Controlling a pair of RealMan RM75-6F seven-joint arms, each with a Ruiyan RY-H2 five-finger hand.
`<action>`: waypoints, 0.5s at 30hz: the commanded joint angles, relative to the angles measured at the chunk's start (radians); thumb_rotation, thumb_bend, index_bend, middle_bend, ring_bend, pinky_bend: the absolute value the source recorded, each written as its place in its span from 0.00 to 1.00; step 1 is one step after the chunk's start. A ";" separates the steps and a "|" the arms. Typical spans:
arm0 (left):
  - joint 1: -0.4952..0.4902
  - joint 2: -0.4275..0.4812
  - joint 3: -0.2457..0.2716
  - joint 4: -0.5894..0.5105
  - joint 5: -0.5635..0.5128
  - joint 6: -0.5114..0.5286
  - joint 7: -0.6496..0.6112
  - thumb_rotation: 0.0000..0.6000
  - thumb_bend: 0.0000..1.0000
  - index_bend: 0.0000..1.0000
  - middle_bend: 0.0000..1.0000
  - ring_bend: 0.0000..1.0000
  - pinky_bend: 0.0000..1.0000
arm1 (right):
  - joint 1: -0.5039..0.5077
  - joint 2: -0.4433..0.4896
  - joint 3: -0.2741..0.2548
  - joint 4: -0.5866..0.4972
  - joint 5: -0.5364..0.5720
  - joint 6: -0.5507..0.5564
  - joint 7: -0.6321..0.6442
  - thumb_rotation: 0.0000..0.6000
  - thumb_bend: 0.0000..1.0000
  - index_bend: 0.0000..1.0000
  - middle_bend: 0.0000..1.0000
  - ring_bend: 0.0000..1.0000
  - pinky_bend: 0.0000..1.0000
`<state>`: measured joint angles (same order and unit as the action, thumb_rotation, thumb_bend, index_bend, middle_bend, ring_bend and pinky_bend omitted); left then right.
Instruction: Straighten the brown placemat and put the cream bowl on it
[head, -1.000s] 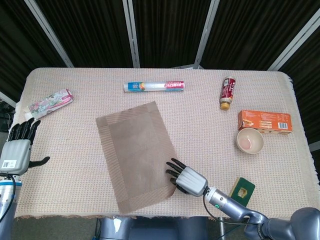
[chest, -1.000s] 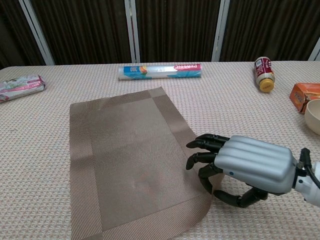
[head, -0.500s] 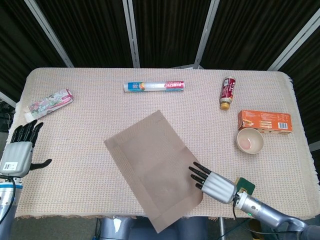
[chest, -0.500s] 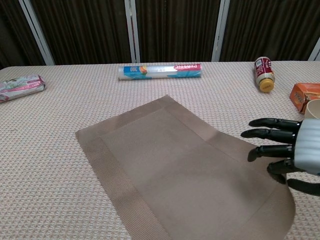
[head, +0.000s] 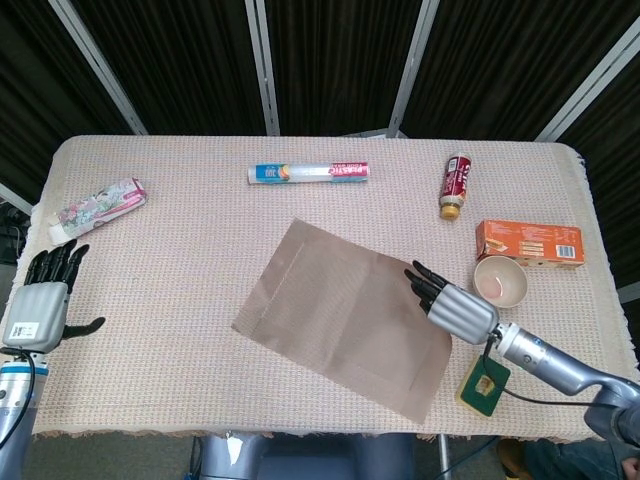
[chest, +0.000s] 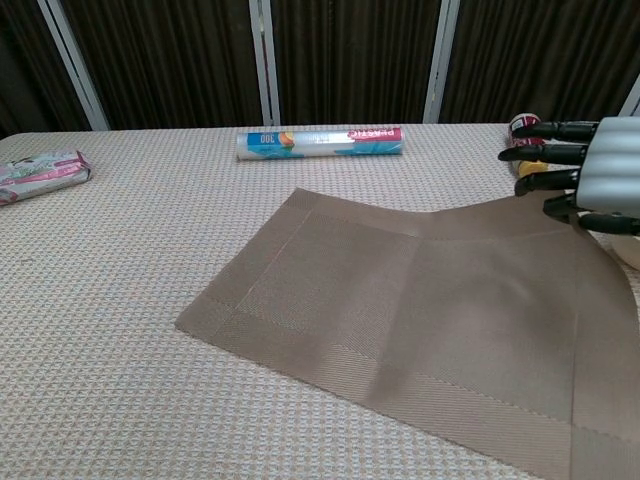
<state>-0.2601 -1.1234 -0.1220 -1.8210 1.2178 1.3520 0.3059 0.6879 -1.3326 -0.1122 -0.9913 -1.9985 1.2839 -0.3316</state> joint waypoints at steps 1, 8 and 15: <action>-0.001 -0.002 -0.006 0.009 -0.015 -0.002 0.002 1.00 0.06 0.00 0.00 0.00 0.00 | 0.059 -0.049 0.027 0.087 0.007 -0.058 0.015 1.00 0.48 0.63 0.23 0.00 0.00; 0.000 -0.004 -0.010 0.023 -0.037 -0.005 0.006 1.00 0.06 0.00 0.00 0.00 0.00 | 0.112 -0.126 0.050 0.201 0.008 -0.076 0.013 1.00 0.30 0.49 0.20 0.00 0.00; 0.000 -0.004 -0.006 0.029 -0.030 -0.008 0.001 1.00 0.06 0.00 0.00 0.00 0.00 | 0.065 -0.181 0.146 0.216 0.125 -0.014 -0.062 1.00 0.00 0.00 0.00 0.00 0.00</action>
<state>-0.2603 -1.1273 -0.1286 -1.7924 1.1869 1.3449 0.3076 0.7794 -1.4989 -0.0023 -0.7588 -1.9191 1.2405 -0.3688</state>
